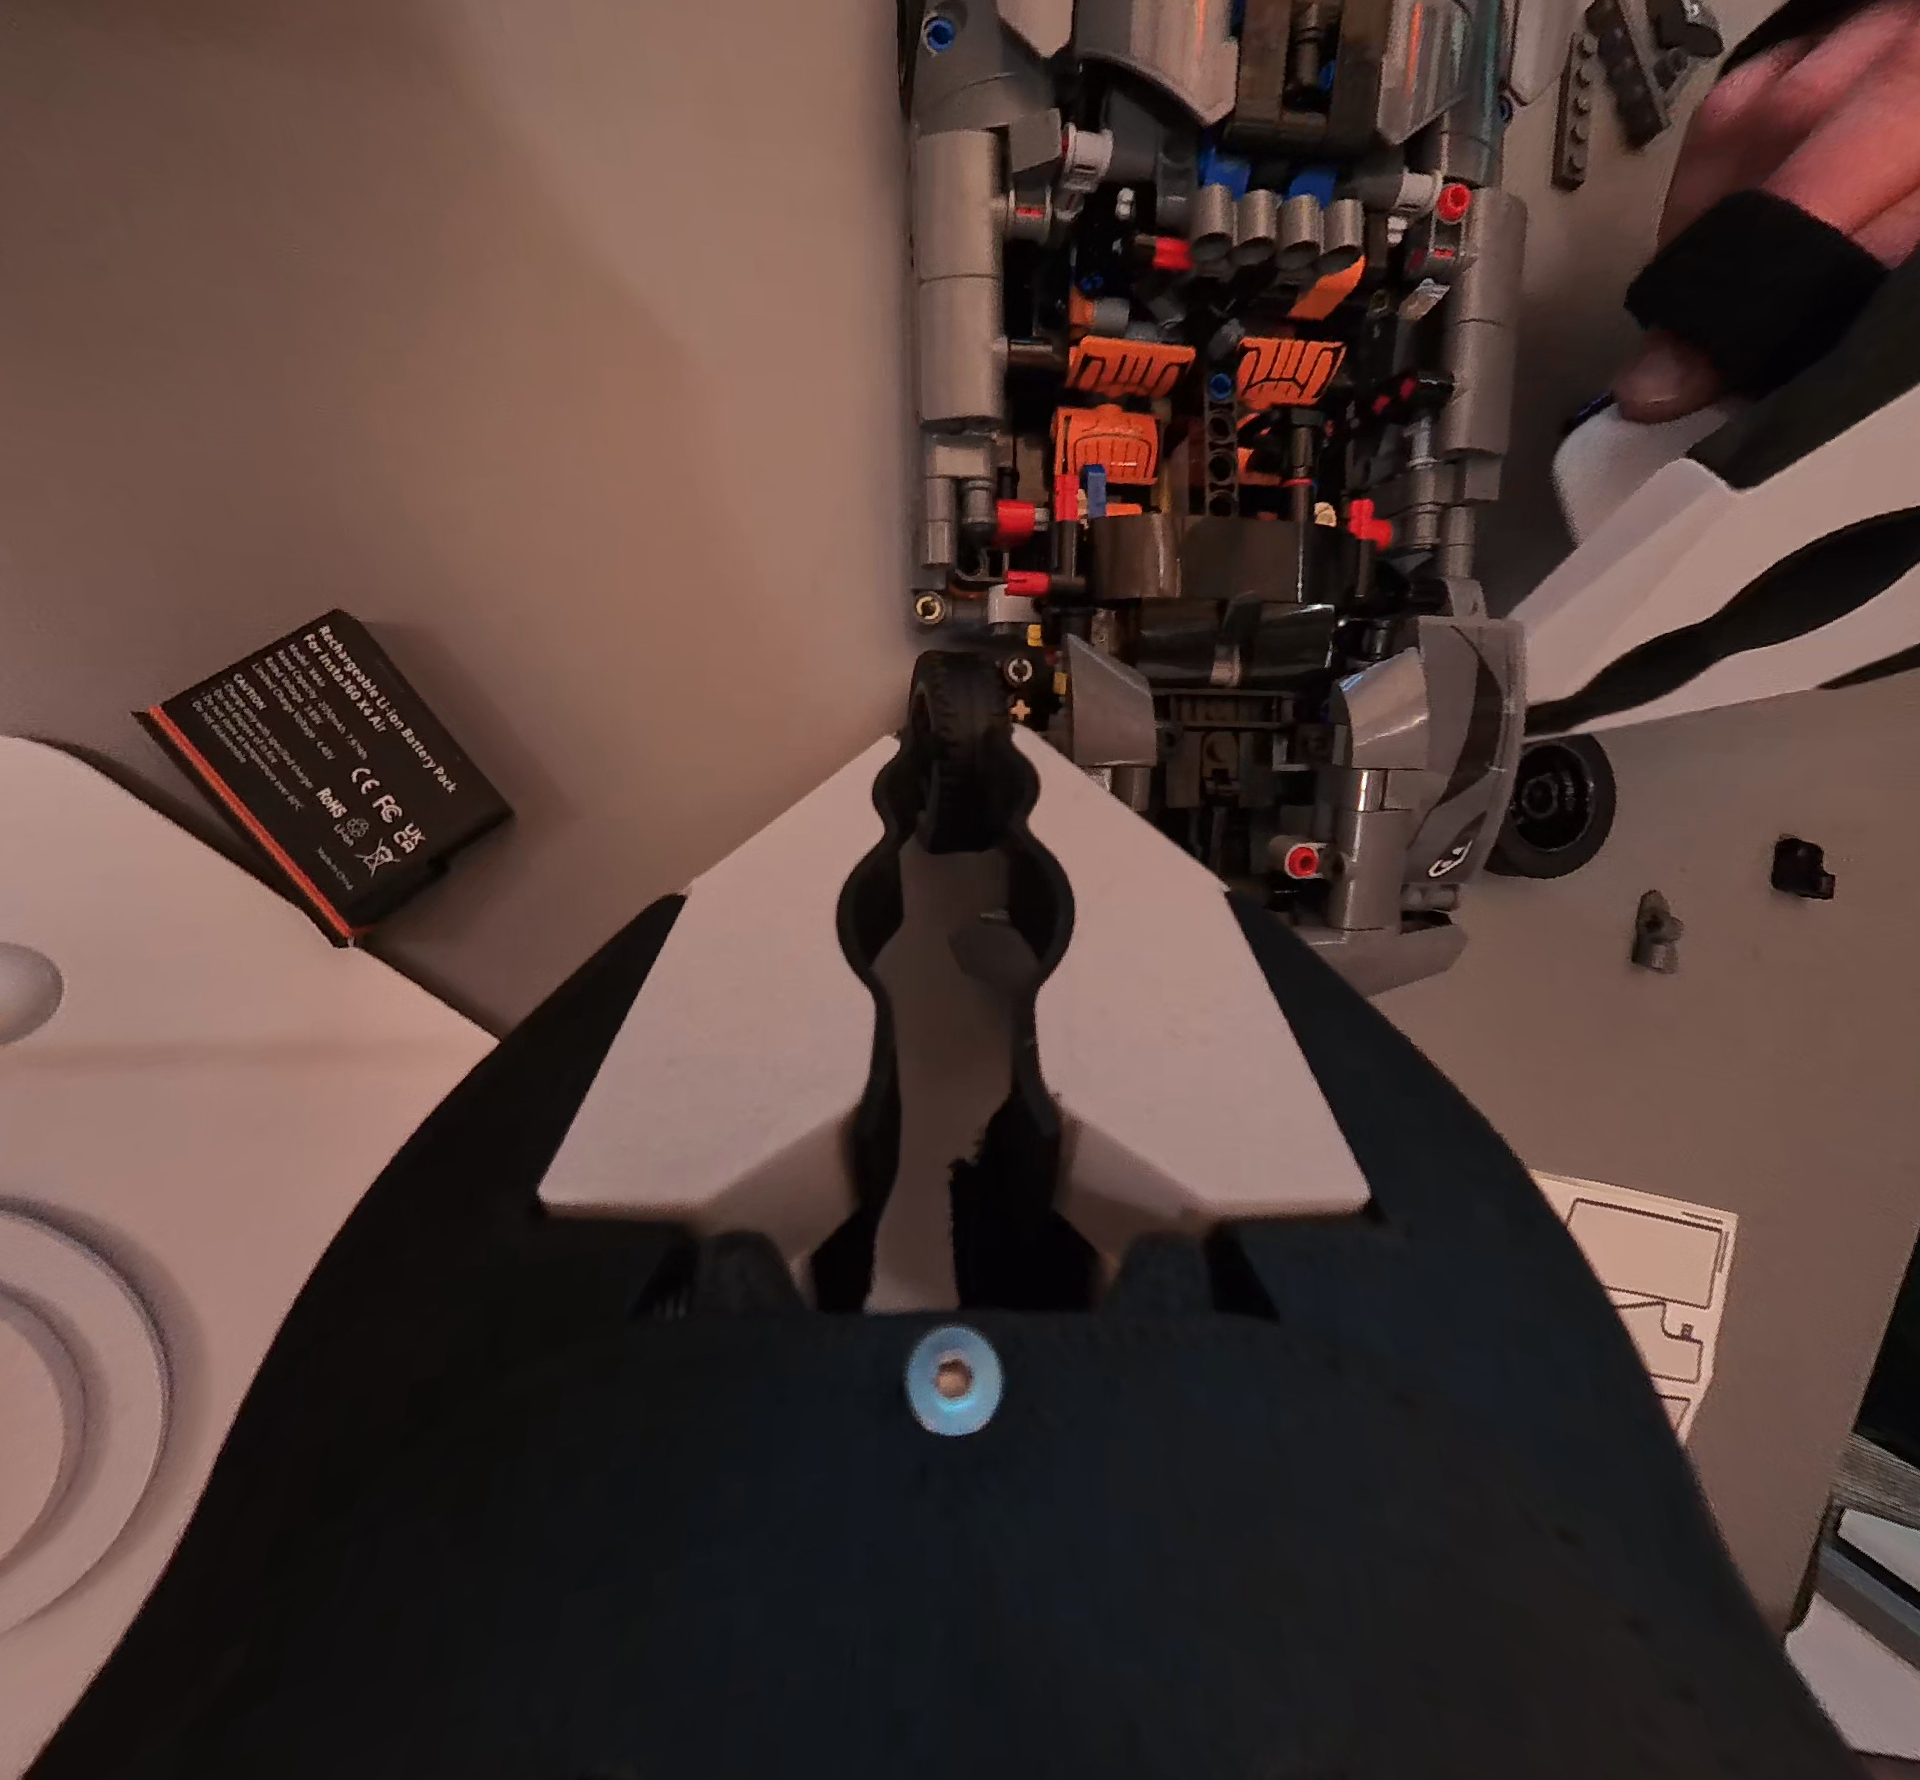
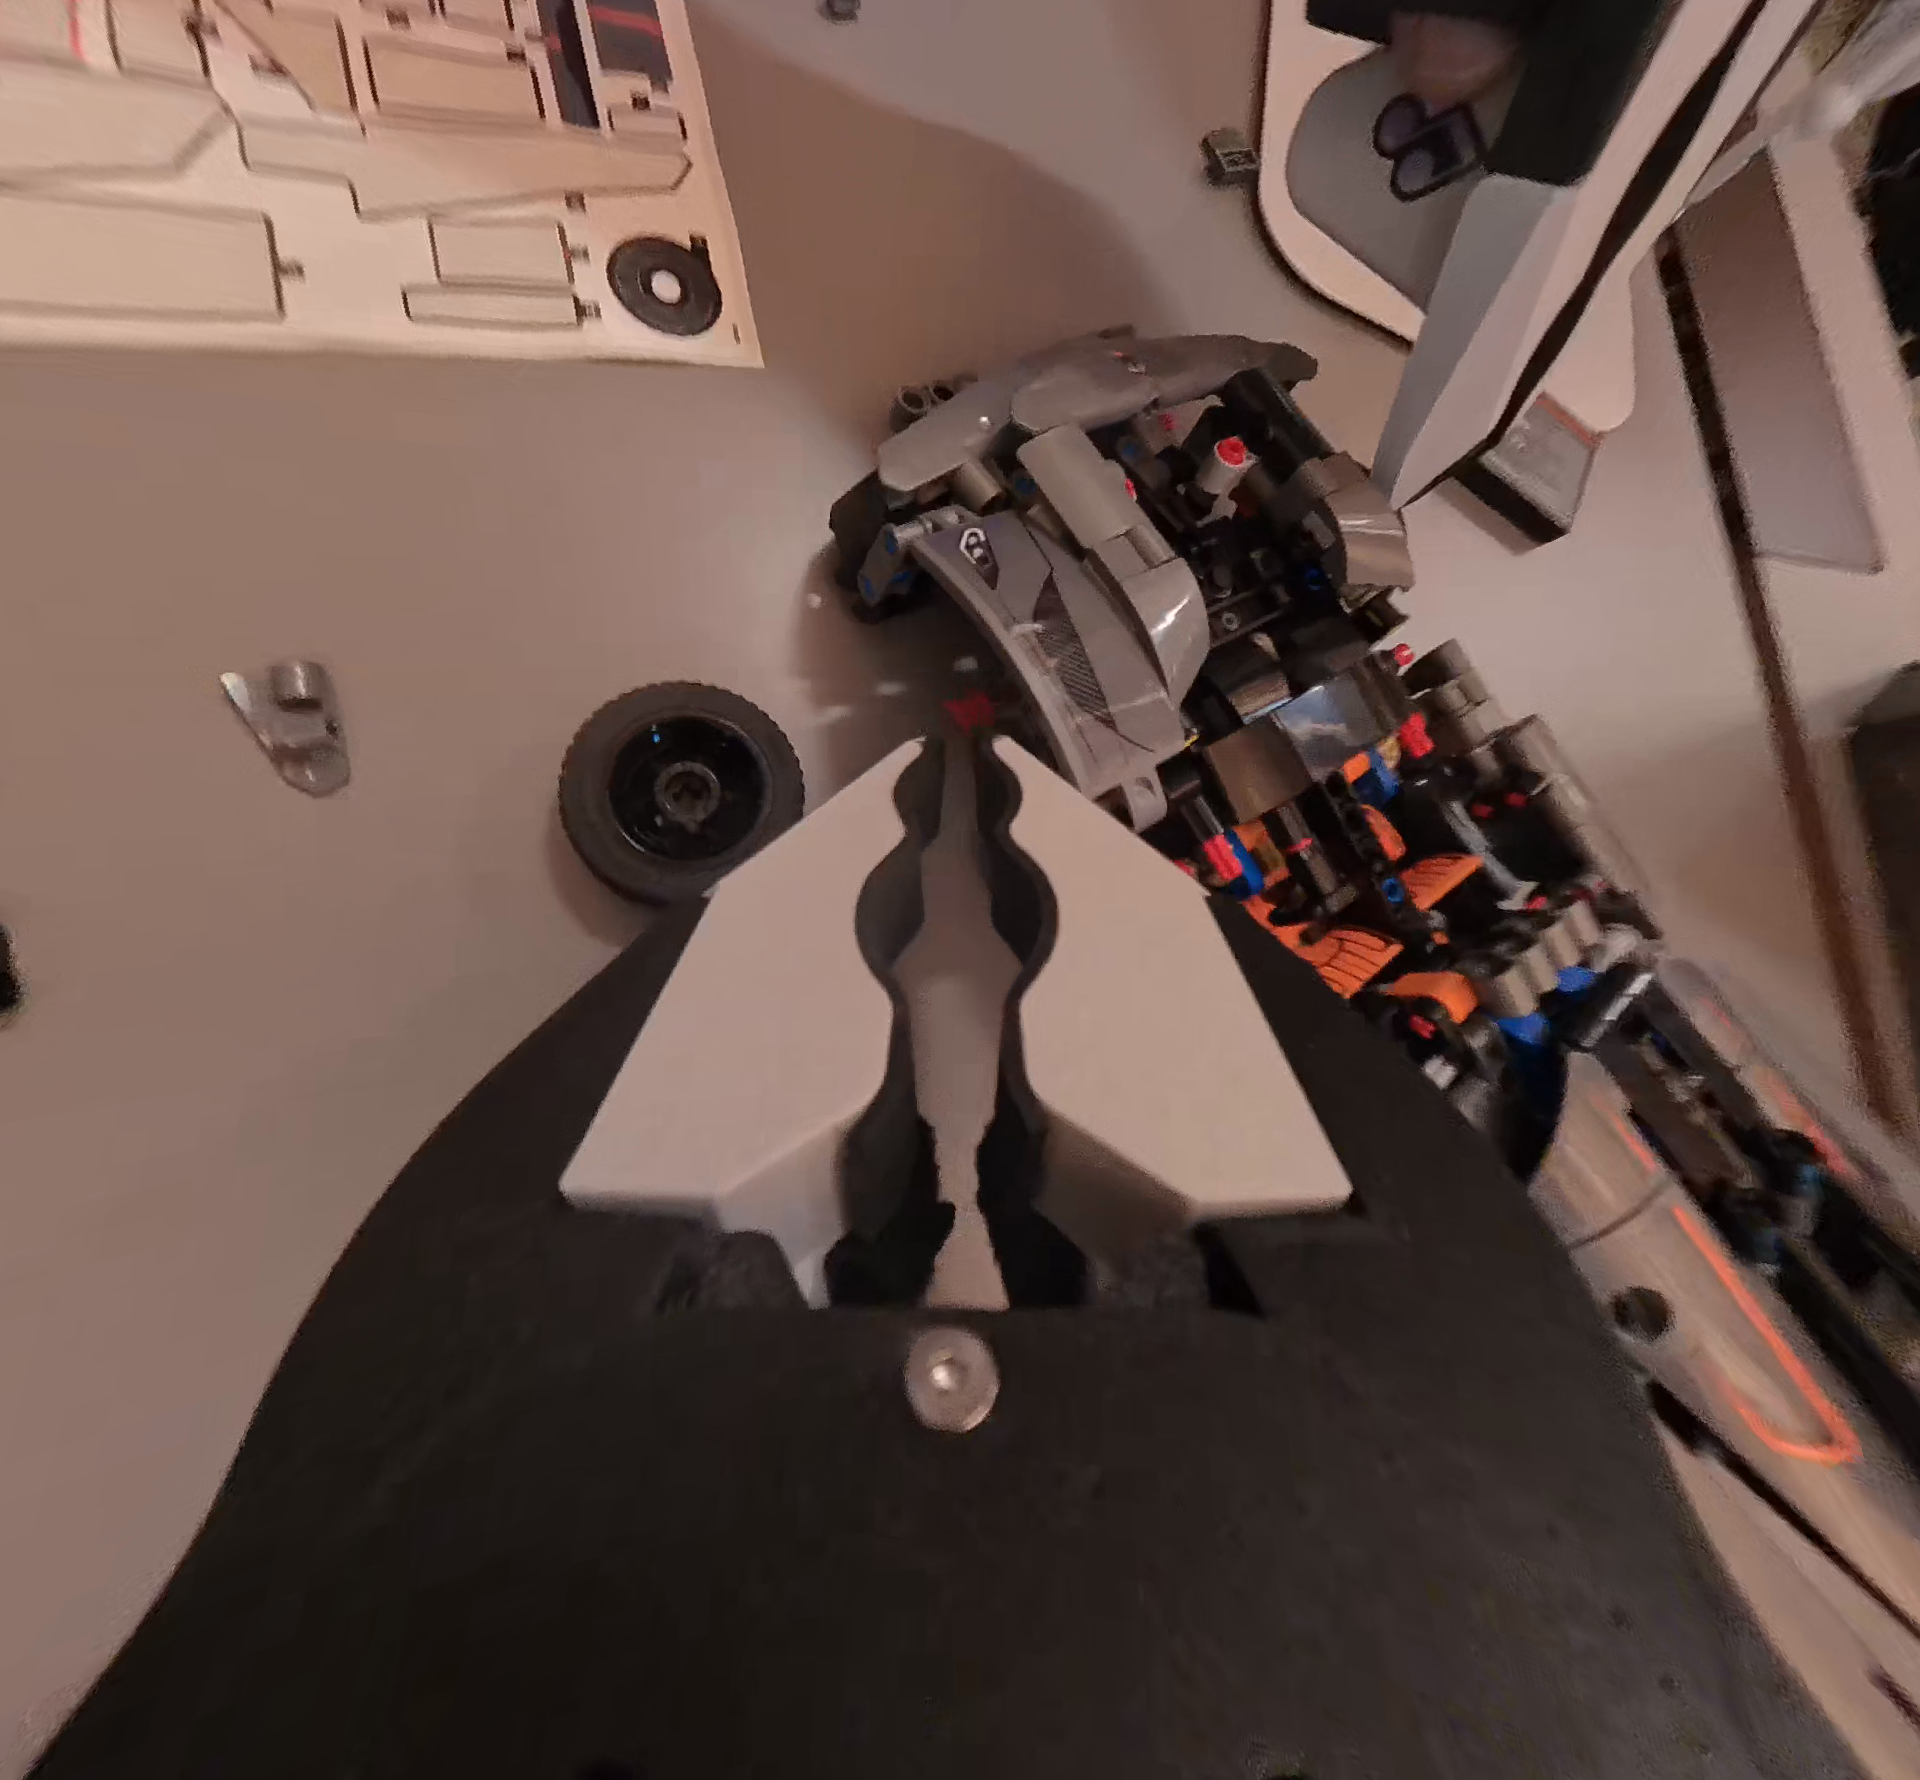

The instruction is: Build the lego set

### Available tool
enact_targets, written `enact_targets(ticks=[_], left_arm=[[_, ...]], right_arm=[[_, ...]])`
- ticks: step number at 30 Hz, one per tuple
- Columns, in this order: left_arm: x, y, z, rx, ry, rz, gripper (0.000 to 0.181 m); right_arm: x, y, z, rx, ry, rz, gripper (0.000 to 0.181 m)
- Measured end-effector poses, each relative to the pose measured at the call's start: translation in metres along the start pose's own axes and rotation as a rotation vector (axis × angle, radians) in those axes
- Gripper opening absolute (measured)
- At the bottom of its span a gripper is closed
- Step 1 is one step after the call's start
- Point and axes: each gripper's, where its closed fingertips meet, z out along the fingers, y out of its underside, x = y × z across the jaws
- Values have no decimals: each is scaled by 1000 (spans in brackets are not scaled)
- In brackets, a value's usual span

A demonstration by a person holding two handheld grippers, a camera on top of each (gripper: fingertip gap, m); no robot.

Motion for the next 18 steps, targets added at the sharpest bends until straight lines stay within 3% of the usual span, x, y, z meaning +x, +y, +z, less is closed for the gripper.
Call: enact_targets(ticks=[5,9,14,18], left_arm=[[0,0,0,2,6,3,12],[0,0,1,-3,18,1,14],[2,2,3,-9,37,-3,17],[2,1,4,-6,50,-8,18]], right_arm=[[0,-6,-13,-4,47,-153,19],[1,-9,-12,8,41,-190,13],[0,-27,-31,57,49,-224,46],[14,-10,-13,-36,100,-234,55]])
